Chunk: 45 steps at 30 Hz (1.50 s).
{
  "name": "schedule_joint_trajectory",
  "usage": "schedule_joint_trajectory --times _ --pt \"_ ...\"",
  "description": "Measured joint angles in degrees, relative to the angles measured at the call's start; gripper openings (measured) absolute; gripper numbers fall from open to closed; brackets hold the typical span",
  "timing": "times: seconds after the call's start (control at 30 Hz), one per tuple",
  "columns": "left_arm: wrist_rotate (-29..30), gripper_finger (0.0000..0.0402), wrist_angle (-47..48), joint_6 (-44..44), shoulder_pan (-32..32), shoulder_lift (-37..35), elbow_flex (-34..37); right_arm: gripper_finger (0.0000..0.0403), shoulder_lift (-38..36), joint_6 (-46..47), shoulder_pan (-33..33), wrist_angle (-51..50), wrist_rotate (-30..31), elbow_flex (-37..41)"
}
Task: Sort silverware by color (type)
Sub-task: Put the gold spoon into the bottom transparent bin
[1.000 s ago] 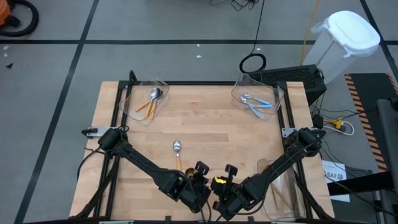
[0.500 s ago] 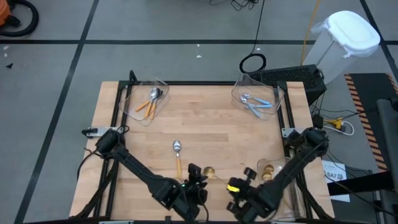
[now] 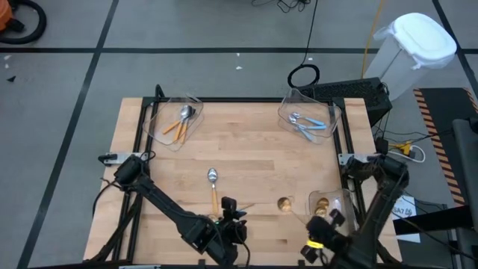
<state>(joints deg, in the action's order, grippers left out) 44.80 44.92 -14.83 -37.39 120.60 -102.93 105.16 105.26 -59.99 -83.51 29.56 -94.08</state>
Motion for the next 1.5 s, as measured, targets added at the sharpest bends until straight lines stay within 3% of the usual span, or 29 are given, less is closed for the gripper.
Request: schedule_joint_trajectory --times 0.23,0.47,1.0,1.5 --pt "-0.2 0.0138 0.0 -1.8 -0.7 0.0 0.0 0.0020 -0.3 11.6 -5.3 -6.4 -5.8 0.0" --pt "-0.2 0.0138 -0.1 -2.9 -0.6 0.0 0.0 0.0020 -0.3 16.6 -7.6 -6.5 -5.9 0.0" --pt "-0.3 0.0138 -0.5 -4.7 -0.5 0.0 0.0 0.0020 -2.2 18.5 -6.3 -6.5 -22.3 2.2" --pt "-4.1 0.0138 -2.1 -7.5 -0.6 0.0 0.0 0.0030 -2.2 20.2 -6.3 -4.9 -23.8 7.7"
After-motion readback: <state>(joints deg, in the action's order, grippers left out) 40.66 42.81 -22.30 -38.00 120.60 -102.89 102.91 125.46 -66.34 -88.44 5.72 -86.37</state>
